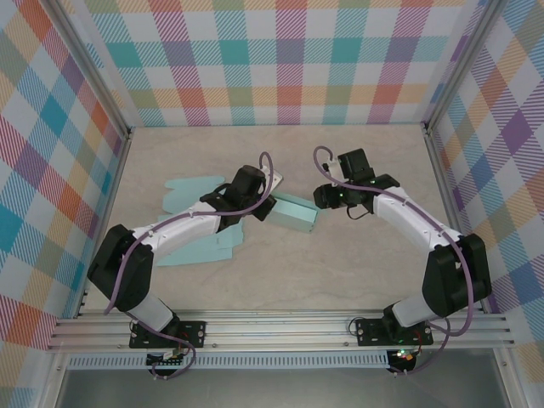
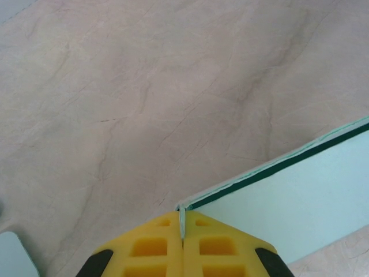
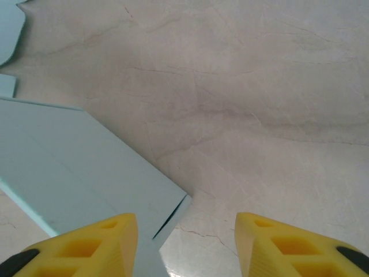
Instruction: Fold the paper box
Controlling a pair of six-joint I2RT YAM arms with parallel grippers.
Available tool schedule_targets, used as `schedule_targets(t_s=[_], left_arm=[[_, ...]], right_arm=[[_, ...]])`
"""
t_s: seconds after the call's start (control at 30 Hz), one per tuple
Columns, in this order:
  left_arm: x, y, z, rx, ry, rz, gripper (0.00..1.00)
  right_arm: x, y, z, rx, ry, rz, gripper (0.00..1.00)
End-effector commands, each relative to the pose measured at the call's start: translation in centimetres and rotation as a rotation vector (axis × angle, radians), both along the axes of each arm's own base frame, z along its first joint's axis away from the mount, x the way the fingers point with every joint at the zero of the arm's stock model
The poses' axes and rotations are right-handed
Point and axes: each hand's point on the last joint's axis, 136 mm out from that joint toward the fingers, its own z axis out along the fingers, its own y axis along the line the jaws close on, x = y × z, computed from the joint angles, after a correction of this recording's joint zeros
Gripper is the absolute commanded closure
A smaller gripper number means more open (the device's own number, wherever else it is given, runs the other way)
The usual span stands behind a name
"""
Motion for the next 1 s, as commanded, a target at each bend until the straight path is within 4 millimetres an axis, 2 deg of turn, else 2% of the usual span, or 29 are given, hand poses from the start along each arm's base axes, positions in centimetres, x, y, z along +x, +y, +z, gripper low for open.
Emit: schedule_targets(t_s=[0.0,0.27,0.47,0.63,0.83,0.97], left_arm=[[0.1,-0.7,0.0,-0.012,-0.001,0.006,1.0],[0.2,-0.7,-0.5,-0.007,0.003,0.009,1.0],[0.3,-0.8,-0.6,-0.009,0.006,0.01,1.0],[0.3,-0.7,-0.6,-0.012,0.007,0.019,1.0],[0.4,-0.8,-0.5,-0.025,0.012,0.033,1.0],[0.5,-0.7,-0.5,-0.034,0.016,0.053,1.0]], right_arm=[[0.1,0.1,1.2,0.035,-0.028,-0.008,0.53],[-1.0,0.4,1.8,0.074,-0.036,0.021,0.55],[-1.3,0.2,0.6,0.056,-0.007,0.015,0.59],[-1.3,0.3,-0.4,0.057,0.03,0.009,0.66],[-1.2,1.0,-0.4,0.086,0.056,0.011,0.78],[-1.3,0.9,-0.5,0.079,0.066,-0.005,0.8]])
